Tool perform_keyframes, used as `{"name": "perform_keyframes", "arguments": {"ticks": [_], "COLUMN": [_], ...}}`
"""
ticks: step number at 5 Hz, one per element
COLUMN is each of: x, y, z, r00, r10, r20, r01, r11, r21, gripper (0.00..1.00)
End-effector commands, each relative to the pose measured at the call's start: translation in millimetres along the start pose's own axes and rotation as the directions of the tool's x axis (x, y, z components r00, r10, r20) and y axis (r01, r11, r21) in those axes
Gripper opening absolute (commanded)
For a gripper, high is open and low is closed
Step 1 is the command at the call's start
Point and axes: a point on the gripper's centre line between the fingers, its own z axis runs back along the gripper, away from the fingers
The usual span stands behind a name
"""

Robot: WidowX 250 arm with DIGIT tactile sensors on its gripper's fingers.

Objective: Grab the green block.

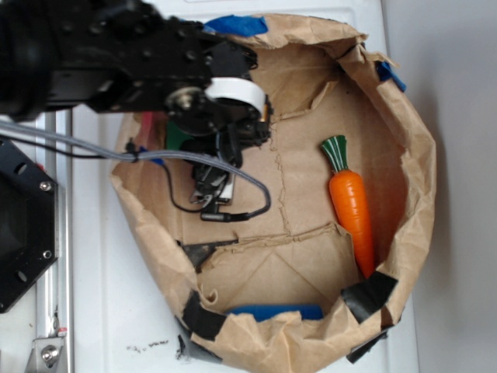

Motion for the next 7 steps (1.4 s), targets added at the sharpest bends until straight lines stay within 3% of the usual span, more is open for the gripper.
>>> {"name": "perform_keyframes", "arguments": {"ticks": [1,3,5,6,7], "x": [-12.2,-15.8,-23.8,-35.4,-88.7], "y": [6.7,10.6,18.9,15.2,17.9], "z": [15.2,7.0,-27.7,-36.5,-42.1], "r00": [0.999,0.999,0.999,1.0,0.999], "r10": [0.014,0.041,0.034,0.012,0.029], "r20": [0.039,0.015,0.037,0.019,0.029], "r01": [-0.015,-0.041,-0.036,-0.014,-0.031], "r11": [0.999,0.998,0.996,0.996,0.997], "r21": [0.03,0.055,0.077,0.083,0.072], "gripper": [1.0,1.0,1.0,1.0,0.29]}}
